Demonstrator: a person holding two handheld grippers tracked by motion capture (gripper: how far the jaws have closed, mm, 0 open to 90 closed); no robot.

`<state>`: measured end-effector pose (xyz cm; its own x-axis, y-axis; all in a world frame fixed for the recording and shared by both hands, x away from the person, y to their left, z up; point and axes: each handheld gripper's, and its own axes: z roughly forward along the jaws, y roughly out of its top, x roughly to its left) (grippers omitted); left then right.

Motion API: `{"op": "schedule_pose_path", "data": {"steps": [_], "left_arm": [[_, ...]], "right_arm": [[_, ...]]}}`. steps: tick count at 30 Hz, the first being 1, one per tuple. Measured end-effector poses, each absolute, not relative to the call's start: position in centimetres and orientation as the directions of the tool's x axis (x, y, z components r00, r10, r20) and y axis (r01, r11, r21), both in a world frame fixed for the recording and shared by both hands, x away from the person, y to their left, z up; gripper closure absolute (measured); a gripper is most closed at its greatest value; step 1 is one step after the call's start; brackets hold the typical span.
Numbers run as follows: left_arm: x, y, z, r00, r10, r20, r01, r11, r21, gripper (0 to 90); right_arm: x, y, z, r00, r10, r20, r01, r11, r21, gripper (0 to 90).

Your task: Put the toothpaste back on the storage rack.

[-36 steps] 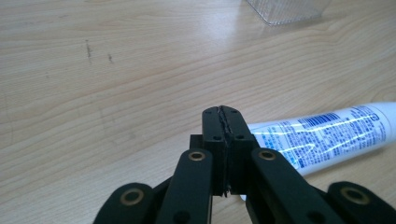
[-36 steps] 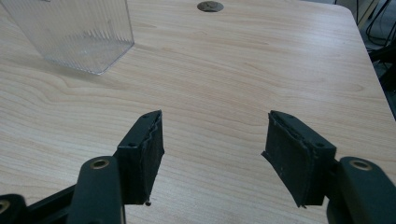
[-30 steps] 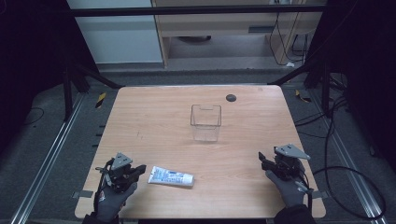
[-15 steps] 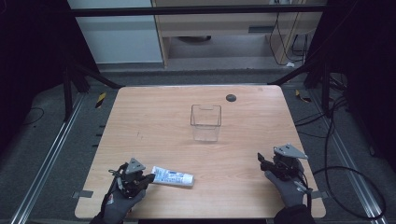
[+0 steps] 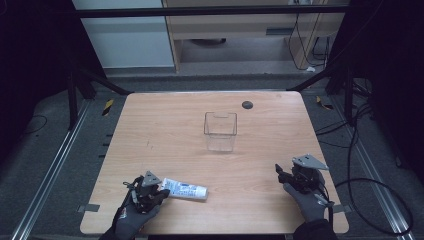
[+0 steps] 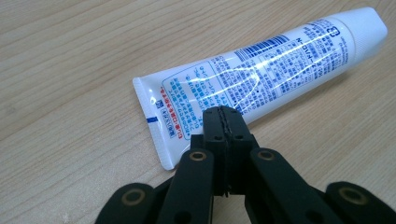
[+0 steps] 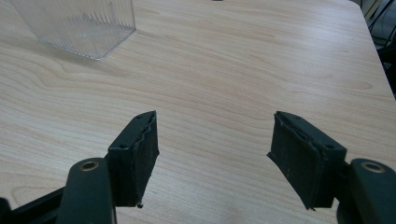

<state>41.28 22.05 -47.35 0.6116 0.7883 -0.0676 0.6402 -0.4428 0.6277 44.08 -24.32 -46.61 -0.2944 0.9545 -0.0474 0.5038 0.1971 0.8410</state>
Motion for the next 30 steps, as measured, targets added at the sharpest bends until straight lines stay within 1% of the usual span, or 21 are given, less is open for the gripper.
{"op": "schedule_pose_path", "data": {"steps": [21, 30], "left_arm": [[43.1, 21.6, -47.8, 0.591, 0.803, -0.068, 0.646, -0.422, 0.636, 89.3], [44.1, 20.9, -47.8, 0.586, 0.809, -0.04, 0.627, -0.421, 0.655, 89.3]], "right_arm": [[44.3, -24.3, -46.8, -0.291, 0.955, -0.054, 0.51, 0.203, 0.836, 30.7], [44.4, -24.3, -46.8, -0.289, 0.955, -0.059, 0.51, 0.206, 0.835, 30.3]]}}
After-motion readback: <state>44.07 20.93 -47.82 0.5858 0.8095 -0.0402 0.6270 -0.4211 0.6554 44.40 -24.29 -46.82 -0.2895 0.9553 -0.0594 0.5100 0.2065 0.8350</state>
